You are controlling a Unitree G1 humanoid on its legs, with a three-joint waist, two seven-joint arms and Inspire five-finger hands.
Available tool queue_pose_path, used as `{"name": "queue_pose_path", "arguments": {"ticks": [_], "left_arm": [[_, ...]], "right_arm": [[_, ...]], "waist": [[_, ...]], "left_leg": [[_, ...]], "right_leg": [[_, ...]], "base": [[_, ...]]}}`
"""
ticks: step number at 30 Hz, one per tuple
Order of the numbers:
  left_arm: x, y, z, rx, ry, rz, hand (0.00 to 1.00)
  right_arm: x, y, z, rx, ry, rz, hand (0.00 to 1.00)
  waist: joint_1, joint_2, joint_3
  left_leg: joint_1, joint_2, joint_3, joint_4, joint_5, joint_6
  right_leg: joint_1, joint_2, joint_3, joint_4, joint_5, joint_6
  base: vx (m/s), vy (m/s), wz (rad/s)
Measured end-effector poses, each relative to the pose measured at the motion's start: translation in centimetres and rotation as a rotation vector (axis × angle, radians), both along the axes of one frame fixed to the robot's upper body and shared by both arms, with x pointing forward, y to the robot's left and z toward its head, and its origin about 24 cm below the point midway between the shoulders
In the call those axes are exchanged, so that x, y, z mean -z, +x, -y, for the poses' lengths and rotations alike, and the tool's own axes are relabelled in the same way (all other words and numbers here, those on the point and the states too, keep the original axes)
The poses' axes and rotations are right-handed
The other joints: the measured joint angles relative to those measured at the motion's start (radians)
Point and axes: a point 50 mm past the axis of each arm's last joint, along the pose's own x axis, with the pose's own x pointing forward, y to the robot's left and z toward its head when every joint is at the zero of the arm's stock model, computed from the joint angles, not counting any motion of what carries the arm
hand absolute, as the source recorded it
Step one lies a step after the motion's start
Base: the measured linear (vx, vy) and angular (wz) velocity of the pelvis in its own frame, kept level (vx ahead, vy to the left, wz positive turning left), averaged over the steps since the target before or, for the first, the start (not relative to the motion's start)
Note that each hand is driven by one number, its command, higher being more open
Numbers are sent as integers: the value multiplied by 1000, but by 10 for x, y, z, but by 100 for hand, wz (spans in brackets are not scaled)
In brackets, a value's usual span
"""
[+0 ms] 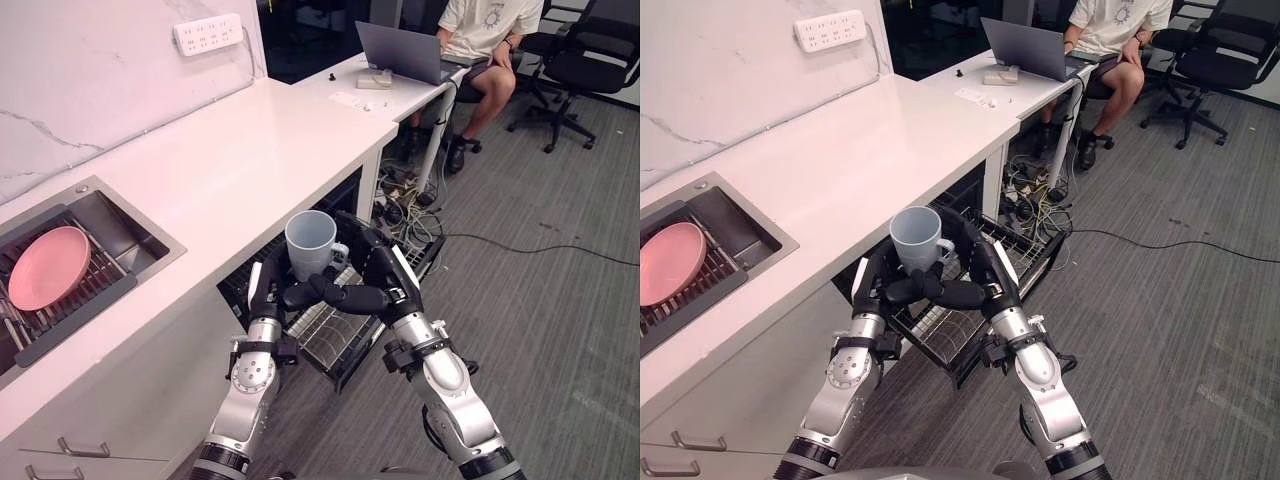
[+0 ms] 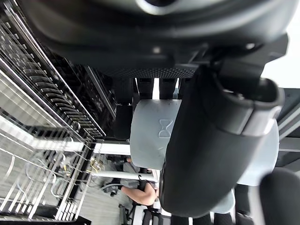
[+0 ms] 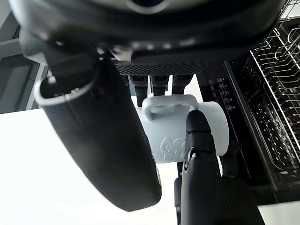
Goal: Walk over to the sink, pick up the cup, carry it to the dishwasher, place the cup inside the dishwasher, then close the dishwasher door
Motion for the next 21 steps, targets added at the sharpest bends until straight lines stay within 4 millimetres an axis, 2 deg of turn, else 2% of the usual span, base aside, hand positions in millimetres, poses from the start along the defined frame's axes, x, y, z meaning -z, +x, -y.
{"name": "queue_pose_path", "arguments": {"ticks": [2,3,11,14,15,21], "left_arm": [[-6,-1,8,42,-9,27,30],[-8,-2,11,58,-11,35,30],[-8,-4,16,92,-54,24,30],[-10,-4,16,90,-65,29,30],[-10,-4,16,90,-65,29,90],[-11,-13,19,120,-82,34,90]], "right_arm": [[1,7,0,20,-10,-4,90],[2,9,1,26,-15,-10,30],[0,27,-3,38,-41,-2,30],[-2,27,-3,38,-38,6,30],[-2,27,-3,38,-39,6,30],[-2,29,2,56,-51,9,30]], "waist": [[0,1,-3],[1,1,-3],[7,1,-6],[7,1,-7],[7,0,-7],[8,-1,-7]], "left_leg": [[-5,-10,-12,-15,12,6],[-7,-12,-19,-19,16,8],[-16,-26,-62,-52,52,12],[-19,-26,-73,-56,58,12],[-20,-26,-75,-56,59,12],[-19,-26,-75,-56,60,12]], "right_leg": [[4,-5,-12,-19,11,5],[5,-7,-18,-22,13,4],[9,-11,-57,-29,16,7],[11,-11,-69,-29,16,7],[12,-11,-71,-29,16,6],[13,-11,-71,-30,17,6]], "base": [[-17,40,15],[-27,34,23],[-29,7,16],[-23,-11,11],[-24,-9,7],[0,0,0]]}}
